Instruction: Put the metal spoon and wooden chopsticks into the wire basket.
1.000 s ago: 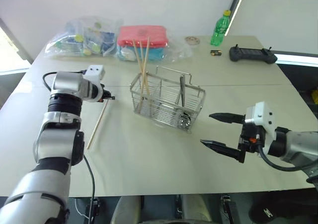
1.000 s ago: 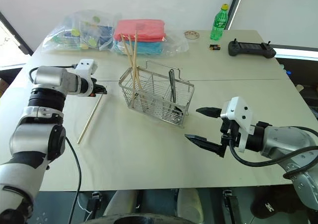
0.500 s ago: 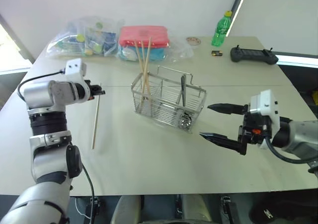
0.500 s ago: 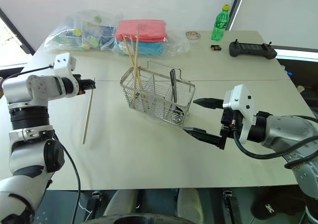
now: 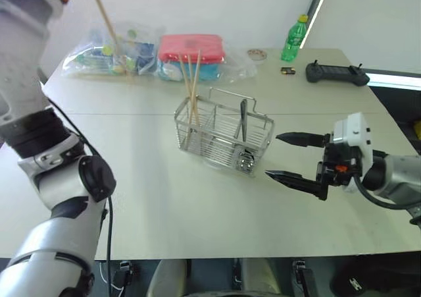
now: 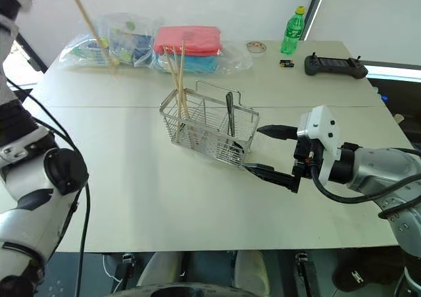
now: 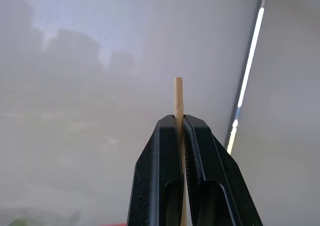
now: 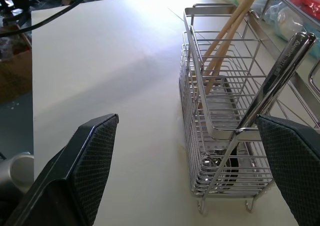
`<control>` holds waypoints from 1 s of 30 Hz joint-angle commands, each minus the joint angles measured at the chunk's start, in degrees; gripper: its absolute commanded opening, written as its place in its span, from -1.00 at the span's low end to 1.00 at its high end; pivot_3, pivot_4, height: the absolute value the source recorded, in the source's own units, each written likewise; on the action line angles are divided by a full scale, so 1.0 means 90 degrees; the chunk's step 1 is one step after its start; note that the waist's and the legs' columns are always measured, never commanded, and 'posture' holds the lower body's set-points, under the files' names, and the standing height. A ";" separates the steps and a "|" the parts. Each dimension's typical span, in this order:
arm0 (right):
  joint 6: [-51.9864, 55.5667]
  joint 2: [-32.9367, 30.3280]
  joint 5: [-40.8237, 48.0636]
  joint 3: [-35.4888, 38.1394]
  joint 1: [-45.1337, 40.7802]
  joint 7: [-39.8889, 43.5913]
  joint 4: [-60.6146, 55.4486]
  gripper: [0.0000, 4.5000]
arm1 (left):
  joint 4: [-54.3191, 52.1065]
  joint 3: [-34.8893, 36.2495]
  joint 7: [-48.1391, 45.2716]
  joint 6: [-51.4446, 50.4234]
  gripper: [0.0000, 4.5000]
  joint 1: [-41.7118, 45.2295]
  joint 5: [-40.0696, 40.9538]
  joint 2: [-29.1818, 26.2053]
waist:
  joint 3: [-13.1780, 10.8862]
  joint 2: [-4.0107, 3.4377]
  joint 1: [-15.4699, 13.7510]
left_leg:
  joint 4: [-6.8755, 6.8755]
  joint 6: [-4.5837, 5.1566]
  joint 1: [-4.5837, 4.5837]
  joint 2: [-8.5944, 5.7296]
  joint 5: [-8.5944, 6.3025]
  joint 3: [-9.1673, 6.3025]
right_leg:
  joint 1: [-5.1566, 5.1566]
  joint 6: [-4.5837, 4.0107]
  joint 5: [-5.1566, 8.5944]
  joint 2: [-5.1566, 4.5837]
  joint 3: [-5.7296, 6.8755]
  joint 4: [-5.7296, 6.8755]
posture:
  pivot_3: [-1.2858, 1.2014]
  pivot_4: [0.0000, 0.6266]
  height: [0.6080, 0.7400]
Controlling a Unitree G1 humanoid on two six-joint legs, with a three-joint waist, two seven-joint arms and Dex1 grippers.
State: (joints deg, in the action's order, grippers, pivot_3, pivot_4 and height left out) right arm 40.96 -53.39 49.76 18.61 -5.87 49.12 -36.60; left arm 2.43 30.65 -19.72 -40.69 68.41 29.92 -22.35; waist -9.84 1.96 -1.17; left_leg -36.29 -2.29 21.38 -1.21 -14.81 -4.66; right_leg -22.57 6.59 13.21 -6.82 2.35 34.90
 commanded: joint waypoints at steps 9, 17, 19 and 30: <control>0.0065 -0.0094 0.0137 0.0387 0.0150 -0.0219 -0.0231 0.99 | -0.0145 -0.1659 -0.0226 0.0917 -0.99 -0.0366 0.0010 0.1046 | 0.0001 -0.0004 -0.0055 | 0.0010 0.0002 0.0004 0.0001 0.0000 0.0004 | -0.0013 -0.0007 -0.0003 0.0005 -0.0003 0.0000 | 0.03 -0.52 0.27; 0.0071 -0.0050 0.0152 0.0517 0.0342 -0.0369 -0.0326 0.99 | -0.0166 -0.2082 -0.0484 0.0709 -0.54 -0.1016 0.0087 0.0830 | -0.0001 -0.0003 -0.0107 | 0.0005 0.0003 0.0007 0.0001 0.0000 0.0005 | -0.0013 -0.0007 -0.0003 0.0006 -0.0003 -0.0001 | 0.03 -0.52 0.27; 0.0052 -0.0030 0.0136 0.0494 0.0360 -0.0400 -0.0332 0.99 | -0.0269 -0.2159 -0.0564 0.0615 -0.10 -0.1148 0.0166 0.0807 | -0.0001 -0.0003 -0.0116 | 0.0004 0.0003 0.0007 0.0001 0.0000 0.0004 | -0.0013 -0.0008 -0.0003 0.0006 -0.0003 0.0000 | 0.03 -0.52 0.27; -0.0046 -0.0183 0.0087 0.0554 0.0156 -0.0226 -0.0079 0.99 | -0.0748 -0.1886 -0.1082 -0.0462 0.98 -0.1031 0.1084 0.0001 | -0.0006 -0.0008 -0.0086 | 0.0009 0.0005 0.0010 0.0002 0.0000 0.0002 | -0.0014 -0.0008 -0.0003 0.0008 -0.0002 -0.0012 | 0.03 -0.52 0.27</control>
State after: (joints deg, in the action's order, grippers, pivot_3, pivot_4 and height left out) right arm 41.75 -54.06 50.35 21.19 -3.33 46.53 -37.51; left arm -1.81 11.23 -27.55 -42.79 56.54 37.05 -19.75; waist -9.89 1.89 -1.95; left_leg -36.22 -2.24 21.47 -1.18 -14.81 -4.64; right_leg -22.71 6.52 13.18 -6.72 2.33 34.81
